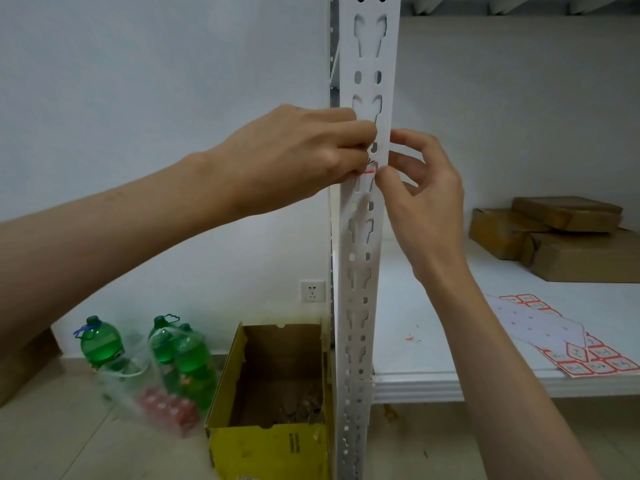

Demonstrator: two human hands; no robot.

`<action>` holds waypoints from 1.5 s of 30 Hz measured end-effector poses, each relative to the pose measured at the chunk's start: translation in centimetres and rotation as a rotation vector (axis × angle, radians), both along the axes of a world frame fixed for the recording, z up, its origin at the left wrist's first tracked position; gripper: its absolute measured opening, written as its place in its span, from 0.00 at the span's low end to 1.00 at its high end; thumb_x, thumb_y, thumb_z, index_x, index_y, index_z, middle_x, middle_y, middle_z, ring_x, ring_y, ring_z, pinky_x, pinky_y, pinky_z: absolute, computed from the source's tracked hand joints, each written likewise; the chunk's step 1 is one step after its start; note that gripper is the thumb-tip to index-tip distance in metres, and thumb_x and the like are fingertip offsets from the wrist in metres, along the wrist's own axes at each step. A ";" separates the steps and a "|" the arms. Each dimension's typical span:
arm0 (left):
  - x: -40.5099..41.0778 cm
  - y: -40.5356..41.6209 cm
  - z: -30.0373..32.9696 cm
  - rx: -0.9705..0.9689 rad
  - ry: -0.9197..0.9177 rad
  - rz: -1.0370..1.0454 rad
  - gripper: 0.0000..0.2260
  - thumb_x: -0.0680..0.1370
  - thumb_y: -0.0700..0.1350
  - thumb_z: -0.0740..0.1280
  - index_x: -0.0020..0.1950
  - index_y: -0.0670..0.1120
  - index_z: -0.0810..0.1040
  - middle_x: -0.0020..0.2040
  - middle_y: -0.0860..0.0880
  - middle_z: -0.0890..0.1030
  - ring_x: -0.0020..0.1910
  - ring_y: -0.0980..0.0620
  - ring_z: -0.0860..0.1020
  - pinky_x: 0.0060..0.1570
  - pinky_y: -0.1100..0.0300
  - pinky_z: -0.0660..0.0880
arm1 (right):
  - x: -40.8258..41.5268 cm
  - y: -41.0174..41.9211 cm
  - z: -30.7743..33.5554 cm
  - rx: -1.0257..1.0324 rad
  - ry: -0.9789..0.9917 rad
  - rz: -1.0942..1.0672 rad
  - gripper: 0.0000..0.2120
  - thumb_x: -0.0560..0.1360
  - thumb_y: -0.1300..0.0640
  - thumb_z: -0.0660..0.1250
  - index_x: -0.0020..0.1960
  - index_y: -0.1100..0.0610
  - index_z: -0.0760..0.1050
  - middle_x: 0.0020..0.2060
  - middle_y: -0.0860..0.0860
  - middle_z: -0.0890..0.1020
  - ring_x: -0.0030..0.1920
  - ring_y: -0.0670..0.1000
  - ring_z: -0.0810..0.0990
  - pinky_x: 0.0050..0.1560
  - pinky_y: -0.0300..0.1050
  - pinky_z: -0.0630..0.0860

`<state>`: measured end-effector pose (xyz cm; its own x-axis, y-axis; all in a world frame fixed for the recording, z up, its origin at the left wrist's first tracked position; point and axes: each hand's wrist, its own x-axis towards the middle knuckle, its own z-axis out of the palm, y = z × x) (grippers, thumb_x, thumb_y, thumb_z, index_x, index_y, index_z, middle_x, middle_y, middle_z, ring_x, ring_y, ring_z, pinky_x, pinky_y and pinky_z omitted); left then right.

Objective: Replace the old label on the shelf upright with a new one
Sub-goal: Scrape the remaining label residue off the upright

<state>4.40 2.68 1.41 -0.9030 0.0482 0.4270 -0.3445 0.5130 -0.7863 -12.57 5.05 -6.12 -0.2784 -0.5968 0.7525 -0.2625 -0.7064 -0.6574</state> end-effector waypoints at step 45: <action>-3.4 1.6 -0.5 0.269 0.350 0.263 0.07 0.81 0.45 0.68 0.53 0.42 0.81 0.45 0.48 0.71 0.40 0.48 0.72 0.41 0.58 0.64 | -1.1 -1.2 -0.5 -0.004 0.106 -0.019 0.24 0.75 0.56 0.74 0.68 0.51 0.71 0.51 0.32 0.76 0.48 0.27 0.78 0.46 0.25 0.75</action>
<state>0.97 4.28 0.87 -0.6706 -0.3143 0.6719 -0.7080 0.5416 -0.4533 -13.63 3.88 -6.63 -0.2086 -0.5894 0.7805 -0.3438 -0.7029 -0.6227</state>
